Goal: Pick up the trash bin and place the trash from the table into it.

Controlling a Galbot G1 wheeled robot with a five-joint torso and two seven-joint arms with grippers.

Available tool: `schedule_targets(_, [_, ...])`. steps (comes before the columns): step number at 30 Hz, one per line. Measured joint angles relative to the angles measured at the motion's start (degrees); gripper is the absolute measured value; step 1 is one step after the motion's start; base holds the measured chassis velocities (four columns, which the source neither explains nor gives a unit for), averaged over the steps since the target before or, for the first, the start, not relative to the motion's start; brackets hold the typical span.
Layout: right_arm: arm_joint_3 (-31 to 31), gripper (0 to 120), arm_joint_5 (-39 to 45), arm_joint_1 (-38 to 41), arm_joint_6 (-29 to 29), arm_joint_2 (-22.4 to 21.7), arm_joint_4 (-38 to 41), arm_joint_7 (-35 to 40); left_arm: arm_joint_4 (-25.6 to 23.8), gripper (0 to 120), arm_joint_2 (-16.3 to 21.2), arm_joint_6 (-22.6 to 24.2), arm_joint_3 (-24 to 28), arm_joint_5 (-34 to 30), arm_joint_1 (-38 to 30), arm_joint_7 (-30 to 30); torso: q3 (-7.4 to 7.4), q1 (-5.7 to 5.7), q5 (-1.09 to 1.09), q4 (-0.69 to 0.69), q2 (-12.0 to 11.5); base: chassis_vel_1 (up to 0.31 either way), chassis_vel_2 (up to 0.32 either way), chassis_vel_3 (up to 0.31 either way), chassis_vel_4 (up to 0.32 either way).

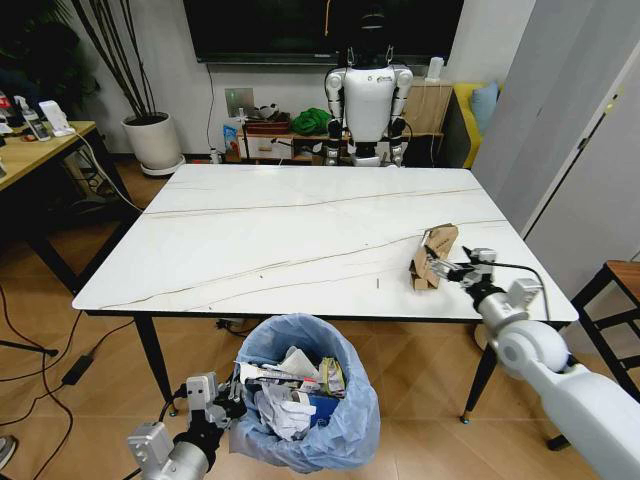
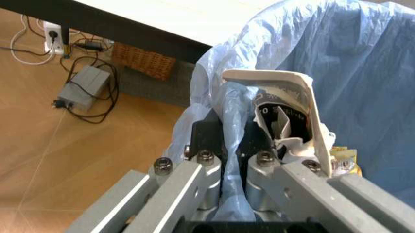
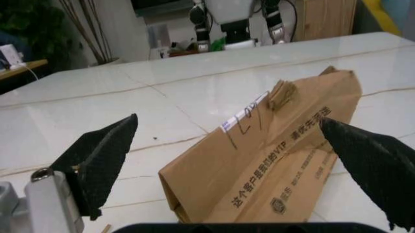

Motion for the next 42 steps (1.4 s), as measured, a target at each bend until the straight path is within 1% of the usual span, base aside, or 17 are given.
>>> schedule_targets(5, [-3.17,100,0.39,2.56,-0.53,0.5,-2.05,0.73,0.05,0,0.01,0.03,-0.12,-0.28,-0.35,-0.06,0.0,0.0,0.02,0.0,0.0,0.0,0.0,0.0,0.0])
schedule_targets(9, [-5.89,100,0.62,5.24,-0.76,1.63,-5.47,1.08,0.1,0,0.0,0.07,-0.14,-0.43,-0.48,-0.1,0.0,0.0,0.02,-0.01,0.0,0.0,0.0,0.0,0.0])
schedule_targets(15, [-7.31,100,0.57,6.53,-0.95,2.5,-7.27,1.69,0.1,0,0.11,0.07,-0.07,-0.49,-0.54,-0.11,-0.01,0.0,0.01,-0.01,0.01,0.0,0.0,0.0,0.0])
schedule_targets(17, [-7.57,94,0.44,6.57,-0.95,2.72,-7.74,1.82,0.1,0,0.17,0.07,0.0,-0.5,-0.58,-0.11,-0.01,0.0,0.02,-0.01,0.01,0.0,0.0,0.0,0.0])
schedule_targets(18, [-7.57,94,0.44,6.57,-0.95,2.72,-7.74,1.82,0.1,0,0.17,0.07,0.0,-0.5,-0.58,-0.11,-0.01,0.0,0.02,-0.01,0.01,0.0,0.0,0.0,0.0])
schedule_targets(23, [-7.61,73,0.34,6.16,-0.8,2.66,-7.93,1.87,0.1,0,0.44,0.07,0.0,-0.64,-0.7,-0.11,-0.01,0.0,0.02,-0.01,0.01,0.0,0.0,0.0,0.0])
schedule_targets(25, [-7.6,72,0.34,6.14,-0.78,2.63,-7.91,1.88,0.09,0,0.44,0.07,0.0,-0.64,-0.71,-0.11,-0.01,0.0,0.02,-0.01,0.01,0.0,0.0,0.0,0.0])
schedule_targets(26, [-7.54,66,0.34,6.09,-0.66,2.49,-7.8,1.89,0.13,0,0.44,0.07,0.08,-0.65,-0.83,-0.12,-0.01,0.0,0.01,-0.01,0.01,0.0,0.0,0.0,0.0])
schedule_targets(27, [-7.51,64,0.34,6.08,-0.61,2.43,-7.77,1.89,0.15,0,0.44,0.07,0.1,-0.66,-0.85,-0.12,-0.01,0.0,0.01,-0.01,0.01,0.0,0.0,0.0,0.0])
schedule_targets(29, [-7.38,51,0.34,6.03,-0.12,2.05,-7.6,1.8,0.32,0,0.53,0.07,0.16,-0.73,-1.0,-0.15,-0.01,0.0,0.02,-0.01,0.01,0.0,0.0,0.0,0.0])
schedule_targets(32, [-7.24,39,0.34,5.99,0.11,1.44,-7.31,1.54,0.49,0,0.61,0.07,0.18,-0.84,-1.18,-0.19,-0.01,0.0,0.01,-0.01,0.01,0.0,0.0,0.0,0.0])
schedule_targets(33, [-7.24,39,0.34,5.99,0.11,1.44,-7.31,1.54,0.49,0,0.61,0.07,0.18,-0.84,-1.18,-0.19,-0.01,0.0,0.01,-0.01,0.01,0.0,0.0,0.0,0.0])
schedule_targets(34, [-7.23,35,0.35,5.97,0.14,1.34,-7.24,1.48,0.52,0,0.61,0.07,0.22,-0.85,-1.22,-0.19,-0.01,0.0,0.01,-0.01,0.01,0.0,0.0,0.0,0.0])
schedule_targets(37, [-7.18,21,0.46,5.89,0.21,1.01,-6.9,1.23,0.67,0,0.59,0.07,0.4,-0.91,-1.54,-0.23,-0.01,0.0,0.01,-0.01,0.01,0.0,0.0,0.0,0.0])
schedule_targets(39, [-7.18,19,0.48,5.87,0.21,0.99,-6.88,1.18,0.7,0,0.59,0.07,0.41,-0.95,-1.61,-0.24,-0.01,0.0,0.01,-0.01,0.01,0.0,0.0,0.0,0.0])
schedule_targets(40, [-7.17,16,0.51,5.81,0.22,0.96,-6.83,1.11,0.72,0,0.6,0.07,0.41,-1.01,-1.69,-0.26,-0.01,0.0,0.02,-0.01,0.01,0.0,0.0,0.0,0.0])
schedule_targets(42, [-7.17,4,0.58,5.57,0.3,0.79,-6.75,0.9,0.77,0,0.74,0.07,0.41,-1.26,-1.95,-0.32,-0.01,0.0,0.01,-0.01,0.01,0.0,0.0,0.0,0.0])
